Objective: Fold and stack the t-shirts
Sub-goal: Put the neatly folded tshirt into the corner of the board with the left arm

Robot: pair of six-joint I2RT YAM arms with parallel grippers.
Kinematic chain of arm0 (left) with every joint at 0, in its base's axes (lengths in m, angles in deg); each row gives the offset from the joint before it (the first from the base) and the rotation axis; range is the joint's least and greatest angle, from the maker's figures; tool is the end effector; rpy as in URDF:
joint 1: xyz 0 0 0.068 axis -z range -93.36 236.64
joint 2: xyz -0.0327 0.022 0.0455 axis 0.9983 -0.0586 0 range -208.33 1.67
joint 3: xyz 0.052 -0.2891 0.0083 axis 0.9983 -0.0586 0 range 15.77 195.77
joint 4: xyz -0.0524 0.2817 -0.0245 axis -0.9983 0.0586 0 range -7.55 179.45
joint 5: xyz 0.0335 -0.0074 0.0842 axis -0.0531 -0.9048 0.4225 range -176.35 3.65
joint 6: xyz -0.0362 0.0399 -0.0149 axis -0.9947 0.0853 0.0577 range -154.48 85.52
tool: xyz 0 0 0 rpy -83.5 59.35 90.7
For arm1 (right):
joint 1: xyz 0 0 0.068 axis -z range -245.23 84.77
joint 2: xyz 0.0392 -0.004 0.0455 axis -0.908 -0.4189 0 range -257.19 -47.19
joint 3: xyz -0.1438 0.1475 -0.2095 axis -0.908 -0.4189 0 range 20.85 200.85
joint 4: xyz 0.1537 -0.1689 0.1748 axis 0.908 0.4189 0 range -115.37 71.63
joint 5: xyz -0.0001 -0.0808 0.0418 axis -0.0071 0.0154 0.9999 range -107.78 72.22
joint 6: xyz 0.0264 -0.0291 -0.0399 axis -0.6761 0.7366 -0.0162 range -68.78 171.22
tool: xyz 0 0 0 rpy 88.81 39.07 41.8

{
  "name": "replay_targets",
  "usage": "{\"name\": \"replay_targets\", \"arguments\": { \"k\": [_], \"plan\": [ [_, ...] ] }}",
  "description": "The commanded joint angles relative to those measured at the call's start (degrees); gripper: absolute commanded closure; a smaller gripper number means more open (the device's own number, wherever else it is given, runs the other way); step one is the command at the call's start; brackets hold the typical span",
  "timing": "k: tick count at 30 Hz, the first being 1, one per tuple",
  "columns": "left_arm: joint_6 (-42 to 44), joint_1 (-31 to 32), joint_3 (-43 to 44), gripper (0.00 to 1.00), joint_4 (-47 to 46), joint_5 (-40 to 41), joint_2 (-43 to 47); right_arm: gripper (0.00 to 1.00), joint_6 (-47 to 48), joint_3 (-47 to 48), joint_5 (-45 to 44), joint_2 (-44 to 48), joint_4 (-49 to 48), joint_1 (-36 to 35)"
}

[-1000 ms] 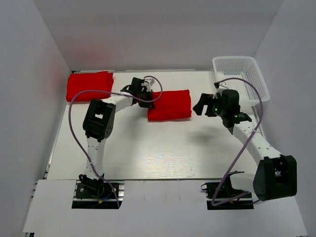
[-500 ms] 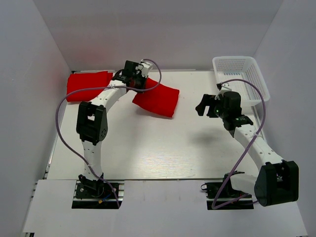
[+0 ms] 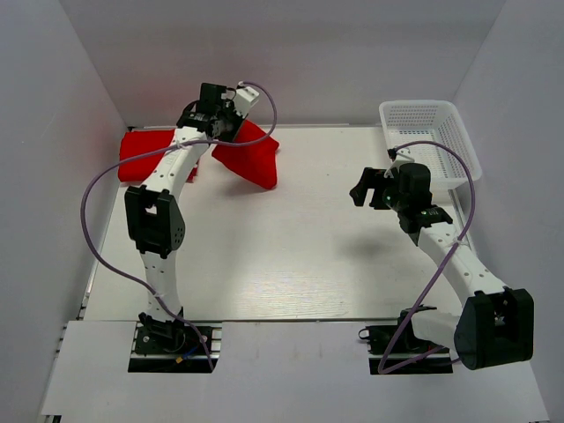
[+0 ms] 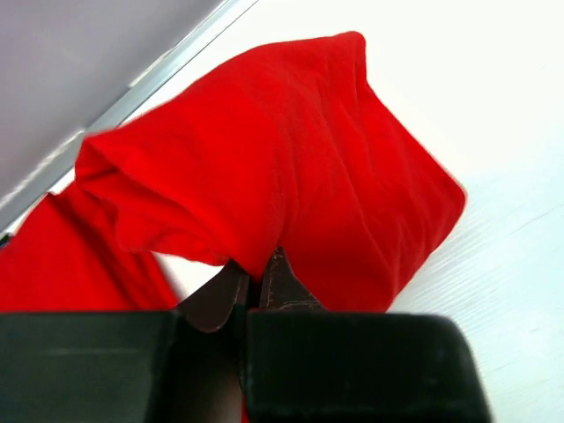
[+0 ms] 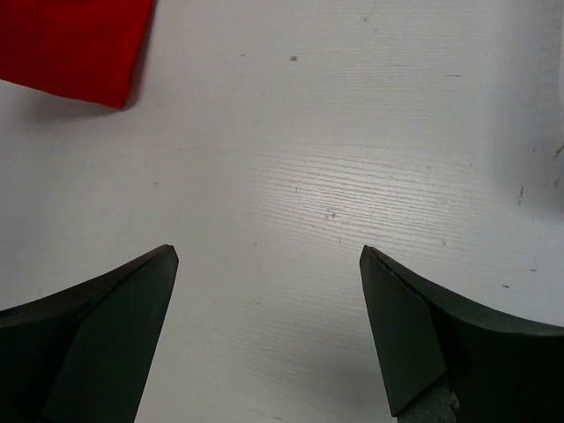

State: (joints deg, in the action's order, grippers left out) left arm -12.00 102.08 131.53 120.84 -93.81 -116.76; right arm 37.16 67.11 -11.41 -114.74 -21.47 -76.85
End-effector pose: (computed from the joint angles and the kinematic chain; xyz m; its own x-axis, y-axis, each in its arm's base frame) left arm 0.4959 -0.1421 0.3382 -0.4481 0.5170 -0.7294 0.5731 0.7922 0.2095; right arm 0.2819 0.0623 0.2866 -0.4769 0.1485 -0.8663 -0.1882 0.9455 0.2656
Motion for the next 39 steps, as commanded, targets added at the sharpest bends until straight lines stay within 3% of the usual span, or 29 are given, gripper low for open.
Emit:
{"name": "replay_targets", "arguments": {
  "k": [1, 7, 16, 21, 39],
  "plan": [
    [6.77, -1.90, 2.96, 1.00, 0.98, -1.06, 5.67, 0.10, 0.53, 0.06, -0.22, 1.63, -2.23, 0.02],
    [10.64, -4.97, 11.58, 1.00, 5.28, 0.43, 2.15, 0.10, 0.53, 0.76, 0.04, 1.19, -2.06, 0.10],
    [12.06, -9.55, 12.28, 1.00, 3.36, 2.18, 1.01, 0.10, 0.18, 2.17, 1.45, -1.09, -2.05, -0.07],
    [8.29, -11.57, 15.63, 1.00, 1.51, 5.00, 1.01, 0.10, -0.52, 3.13, 3.03, -3.02, -2.41, -0.07],
    [7.14, -17.99, 14.49, 1.00, -2.09, 4.74, 2.77, 0.10, -2.54, 5.42, 6.37, -6.01, -3.28, -0.25]
  ]
}}
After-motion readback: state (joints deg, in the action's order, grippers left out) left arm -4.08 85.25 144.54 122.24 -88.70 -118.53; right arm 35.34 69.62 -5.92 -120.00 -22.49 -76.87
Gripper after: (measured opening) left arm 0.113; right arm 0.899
